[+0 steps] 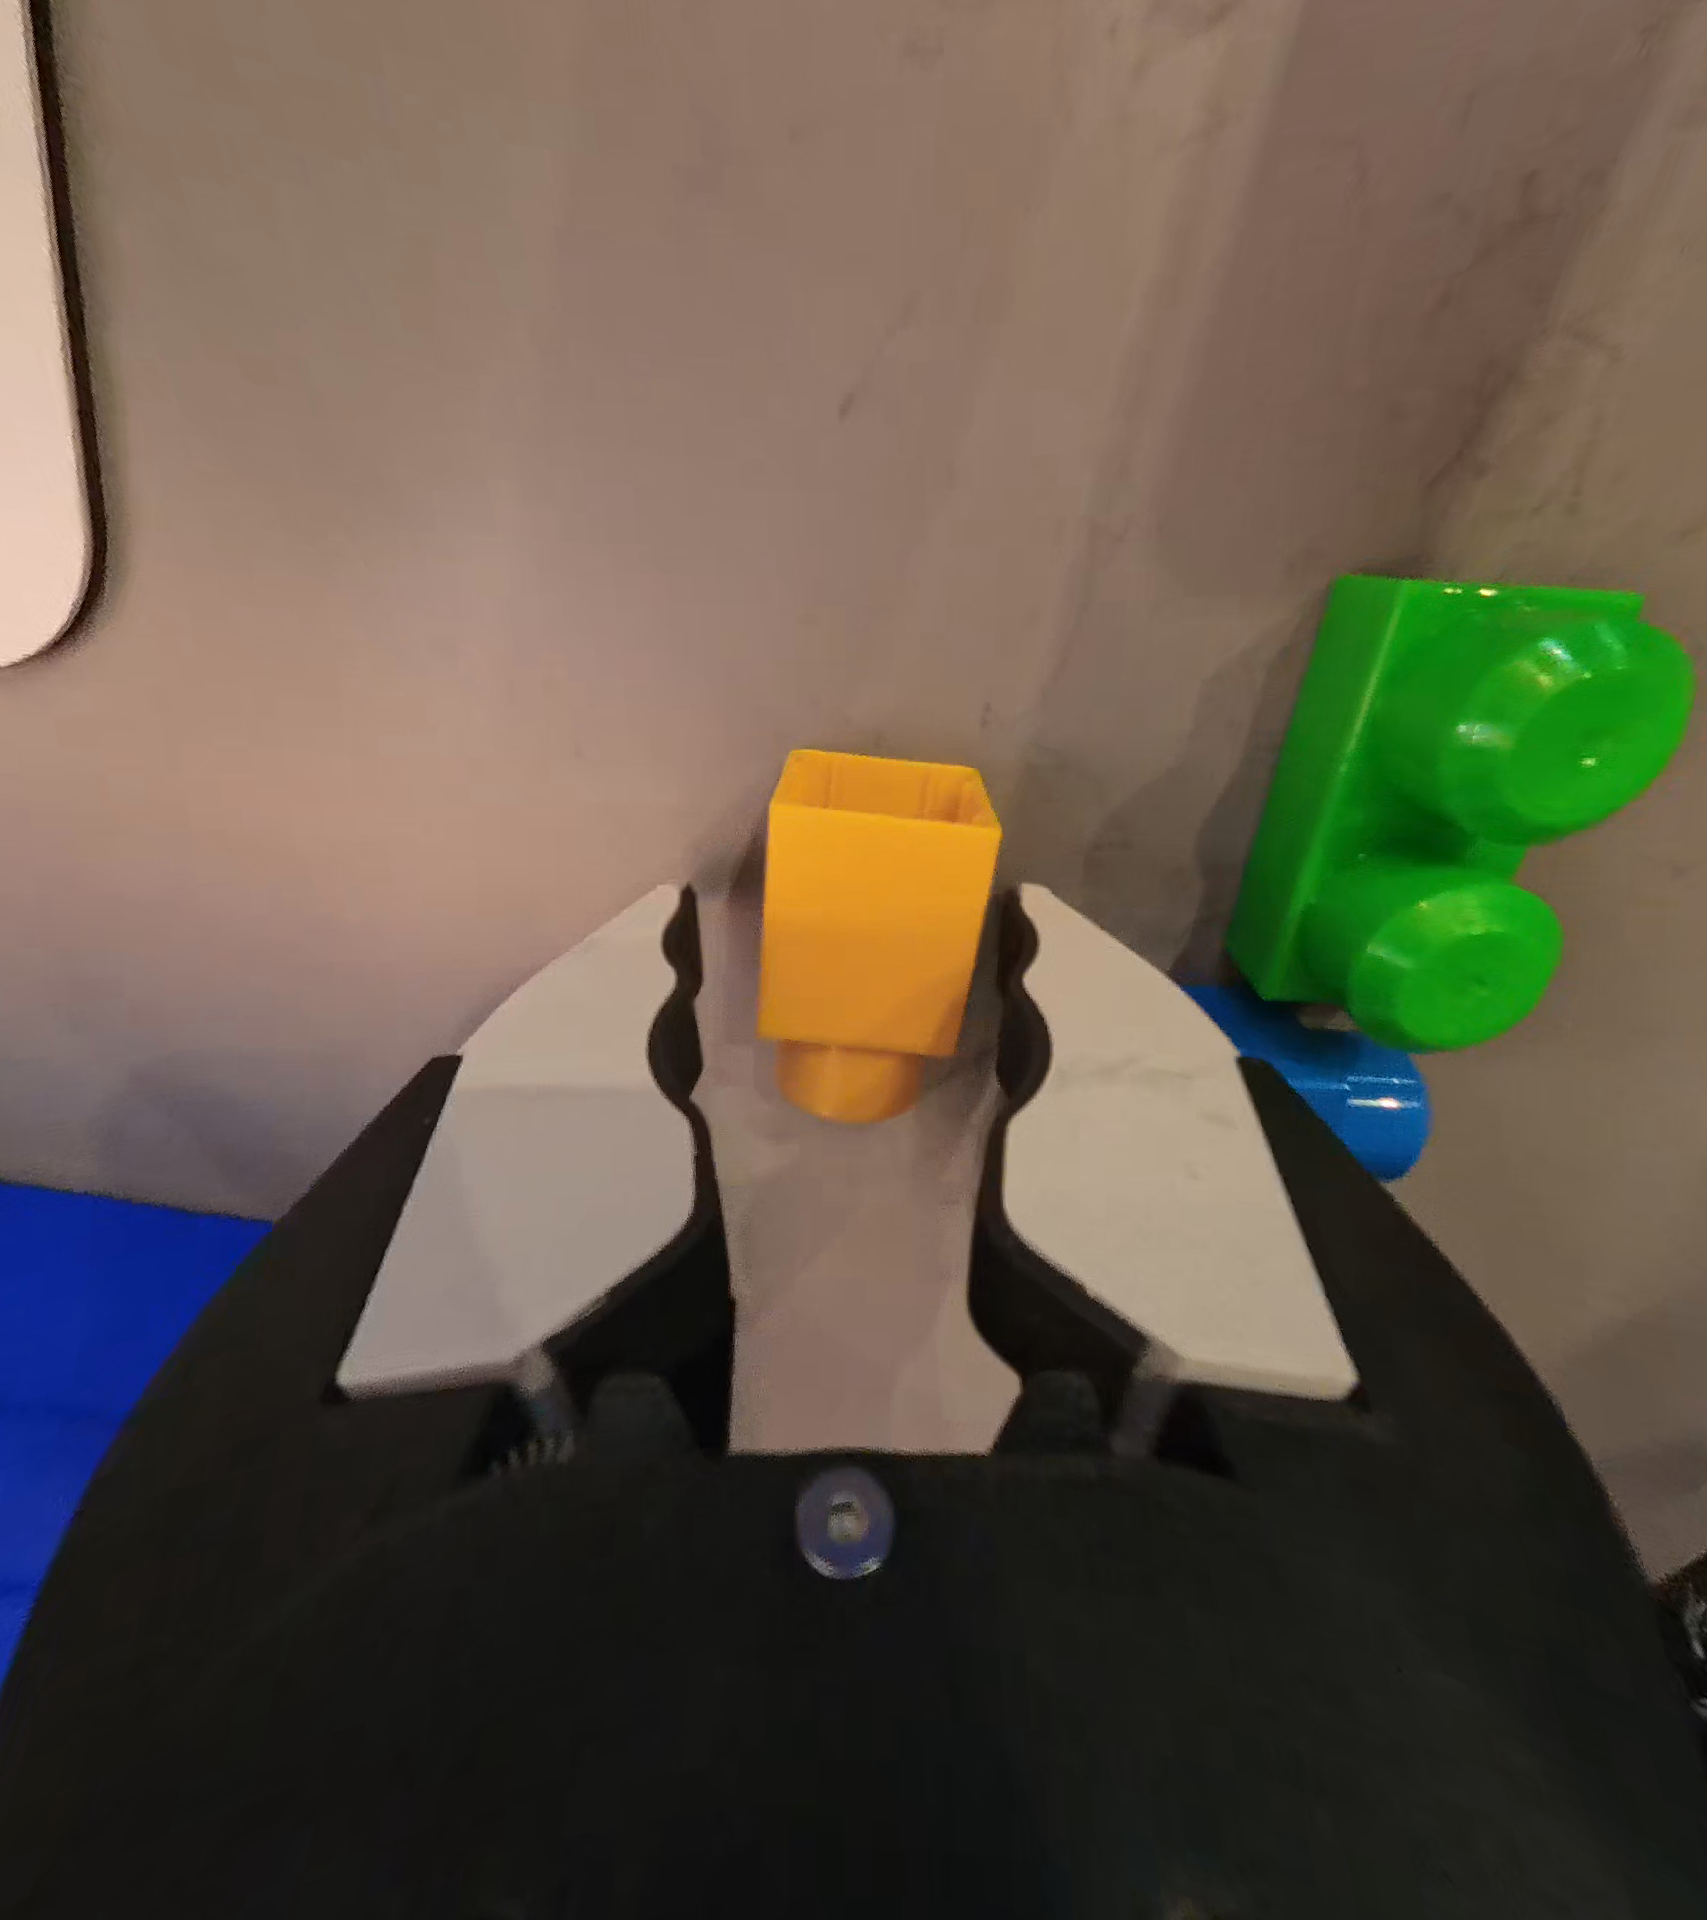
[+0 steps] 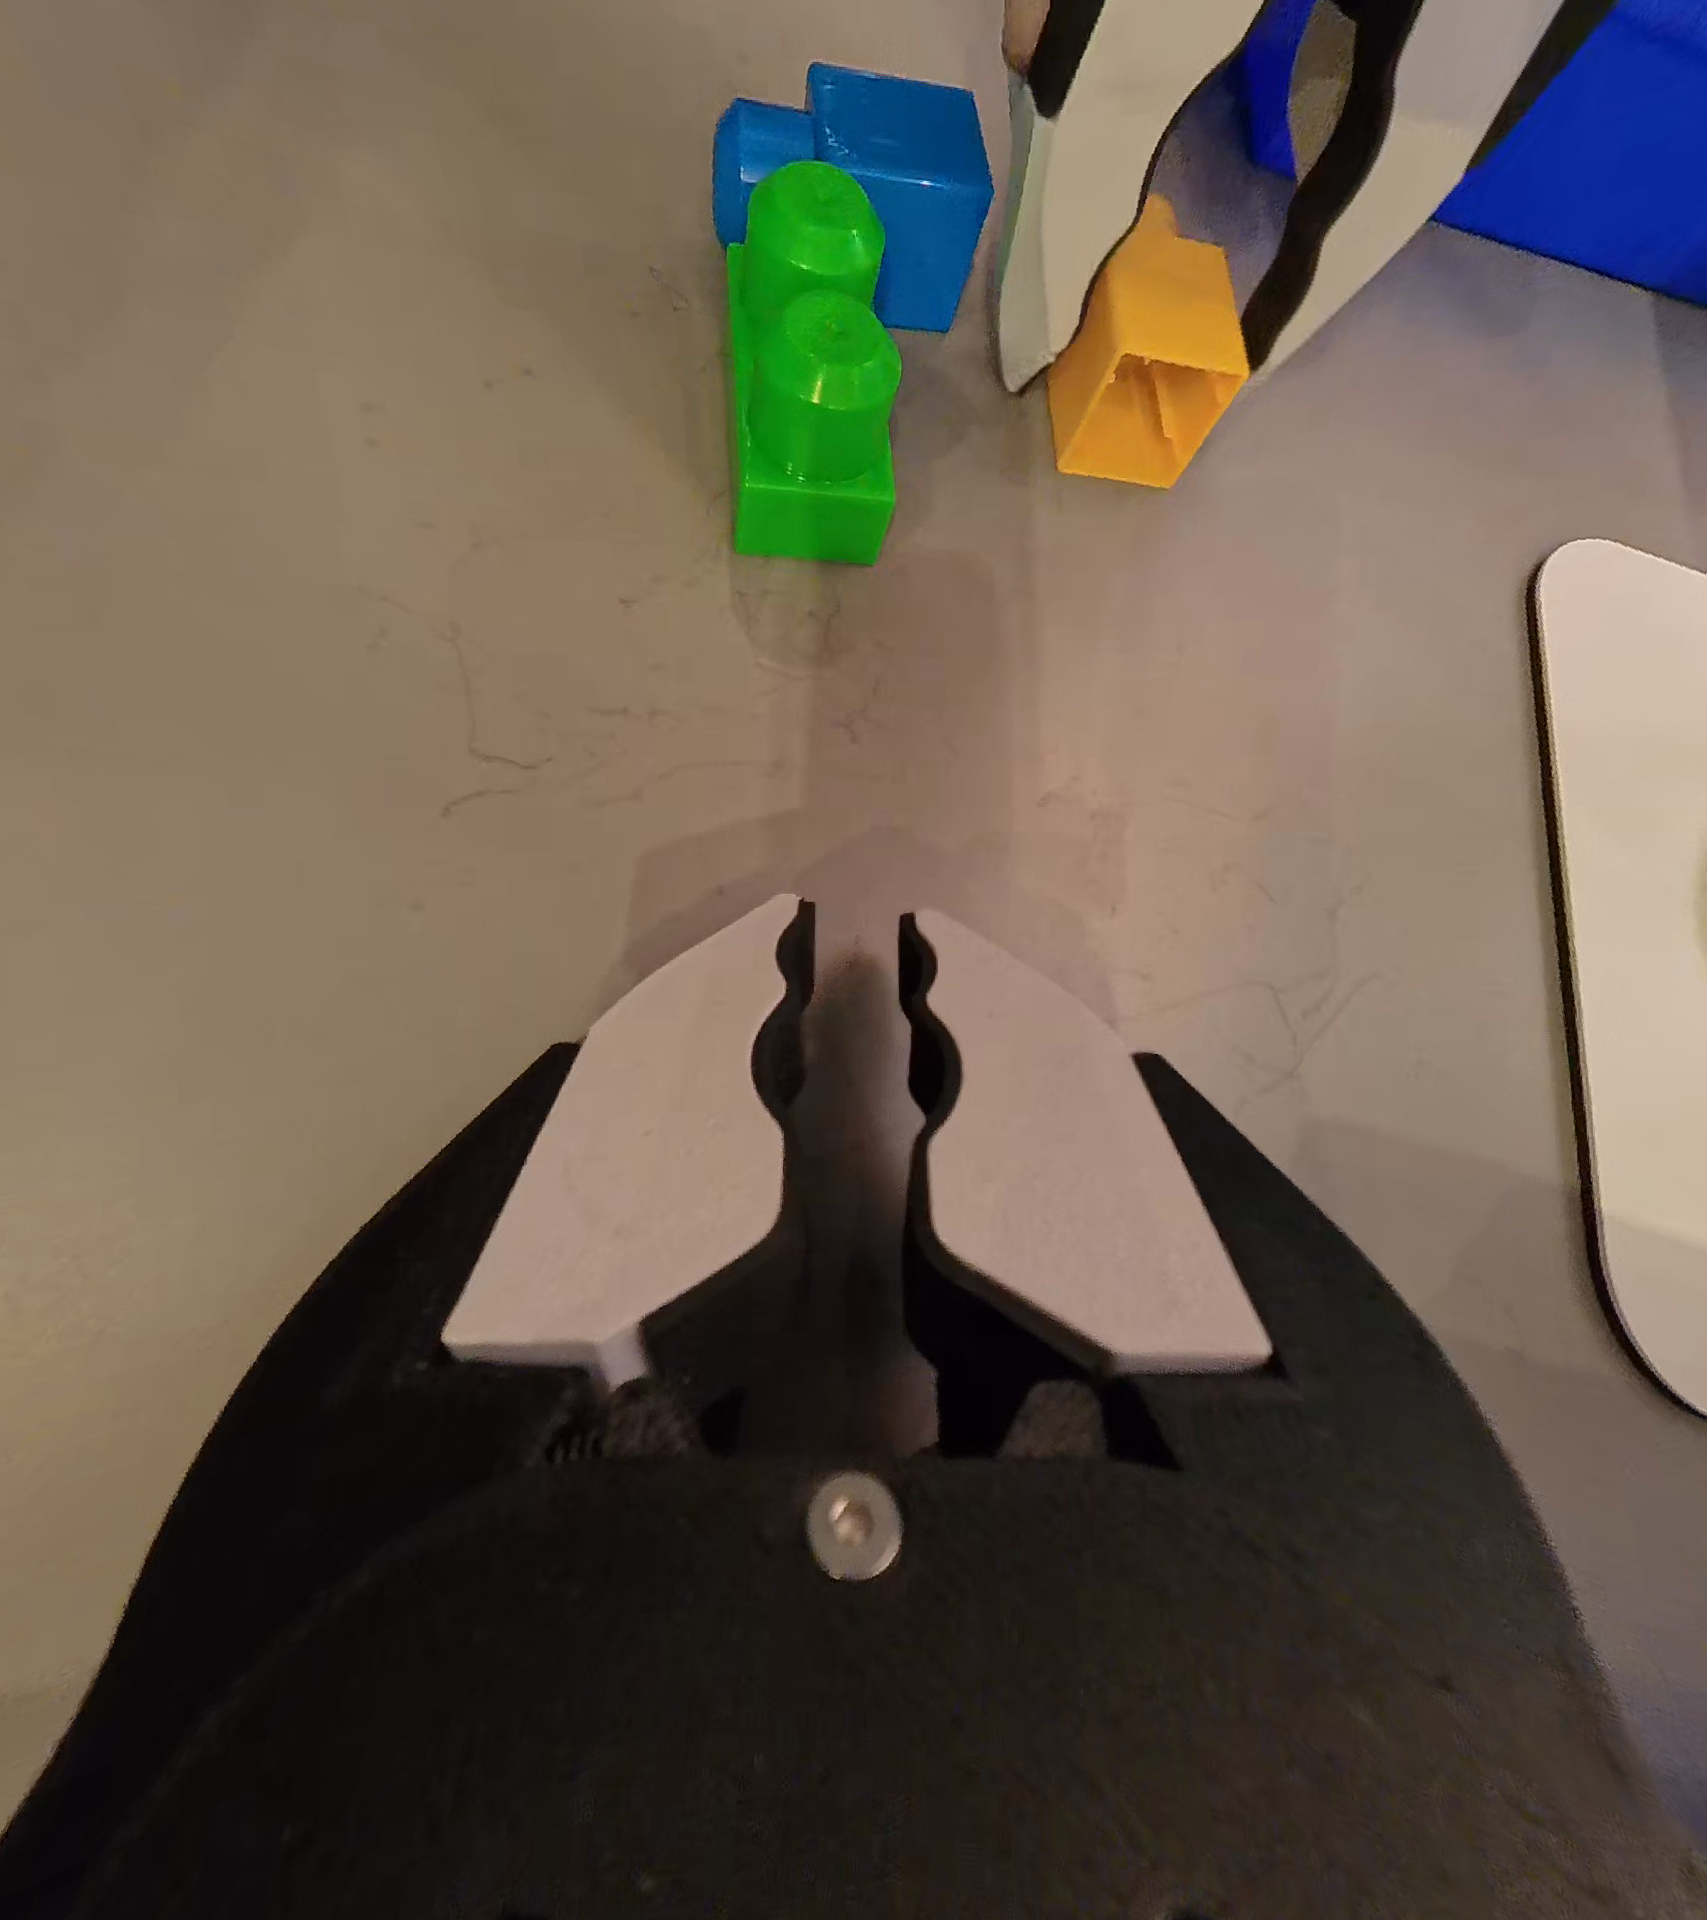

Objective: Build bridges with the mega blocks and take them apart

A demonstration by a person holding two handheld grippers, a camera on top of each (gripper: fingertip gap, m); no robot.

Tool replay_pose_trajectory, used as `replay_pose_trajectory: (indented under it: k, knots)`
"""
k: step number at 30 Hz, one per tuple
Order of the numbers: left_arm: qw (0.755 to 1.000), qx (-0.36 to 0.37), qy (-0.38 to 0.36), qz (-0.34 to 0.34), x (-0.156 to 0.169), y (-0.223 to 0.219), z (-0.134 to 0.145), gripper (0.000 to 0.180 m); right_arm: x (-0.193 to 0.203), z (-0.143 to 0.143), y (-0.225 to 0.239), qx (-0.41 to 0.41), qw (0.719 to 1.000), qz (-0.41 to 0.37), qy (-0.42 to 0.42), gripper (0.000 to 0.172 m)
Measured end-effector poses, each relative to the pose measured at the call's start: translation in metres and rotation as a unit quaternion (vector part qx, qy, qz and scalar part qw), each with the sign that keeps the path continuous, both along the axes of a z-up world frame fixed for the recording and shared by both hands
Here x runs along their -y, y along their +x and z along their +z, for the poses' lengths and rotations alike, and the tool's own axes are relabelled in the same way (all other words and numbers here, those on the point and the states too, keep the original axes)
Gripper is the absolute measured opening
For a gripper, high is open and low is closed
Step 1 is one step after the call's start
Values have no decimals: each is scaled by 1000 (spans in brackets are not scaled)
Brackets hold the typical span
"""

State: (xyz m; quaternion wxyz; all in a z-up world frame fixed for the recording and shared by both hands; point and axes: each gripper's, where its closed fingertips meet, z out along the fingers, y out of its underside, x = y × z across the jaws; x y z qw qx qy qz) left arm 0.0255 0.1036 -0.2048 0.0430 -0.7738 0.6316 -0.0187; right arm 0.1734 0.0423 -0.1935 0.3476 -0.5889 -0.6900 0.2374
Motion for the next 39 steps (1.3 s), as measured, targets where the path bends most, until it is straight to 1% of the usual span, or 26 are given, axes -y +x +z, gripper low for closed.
replay_pose_trajectory:
  k: [2,5,7,10,12,14,15,17,18,20,21,22,25,28,31,34,36,38,39]
  knots:
    - [1000,21,-3,5,2,-1,7,55,-1,1,0,-3,1000,-2,5,20]
    - [997,78,13,19,7,-5,26,57,1,4,-6,-12,1000,-5,19,27]
    - [993,110,32,42,11,-15,37,56,7,9,-19,-24,1000,-3,17,30]
    - [985,149,48,72,24,-30,42,53,16,16,-48,-43,999,0,-6,35]
    - [978,181,51,94,32,-37,41,49,19,11,-66,-34,999,0,-30,50]
    - [972,202,61,103,37,-42,39,47,18,9,-81,-28,999,-1,-32,63]
    - [970,211,69,101,37,-42,38,42,18,10,-89,-31,999,-1,-33,69]
    - [974,203,67,81,37,-40,36,43,16,11,-104,-34,999,-1,-32,65]
    - [975,193,75,81,33,-43,36,43,14,9,-110,-27,999,-3,-34,63]
    - [972,210,74,76,32,-42,39,43,11,3,-119,-7,999,-2,-39,59]
    - [969,225,69,74,32,-40,41,43,13,1,-122,2,999,10,-46,45]
    - [967,234,68,75,31,-40,41,43,15,0,-124,8,998,19,-52,34]
    - [967,231,72,76,29,-45,37,43,11,1,-122,15,999,-6,-48,34]
    - [965,242,69,69,34,-47,35,43,5,11,-102,11,997,-56,-48,34]
    - [965,244,67,62,38,-50,31,43,4,23,-74,-14,994,-99,-54,34]
    - [965,247,62,62,47,-49,29,47,0,22,-39,-16,987,-151,-50,34]
    - [959,263,49,92,54,-45,30,57,-2,20,-19,-23,982,-179,-56,34]
    - [943,298,37,141,61,-35,34,68,-3,17,-5,-33,977,-200,-63,34]
    - [936,309,40,165,63,-30,33,76,-2,16,-1,-38,976,-204,-68,34]
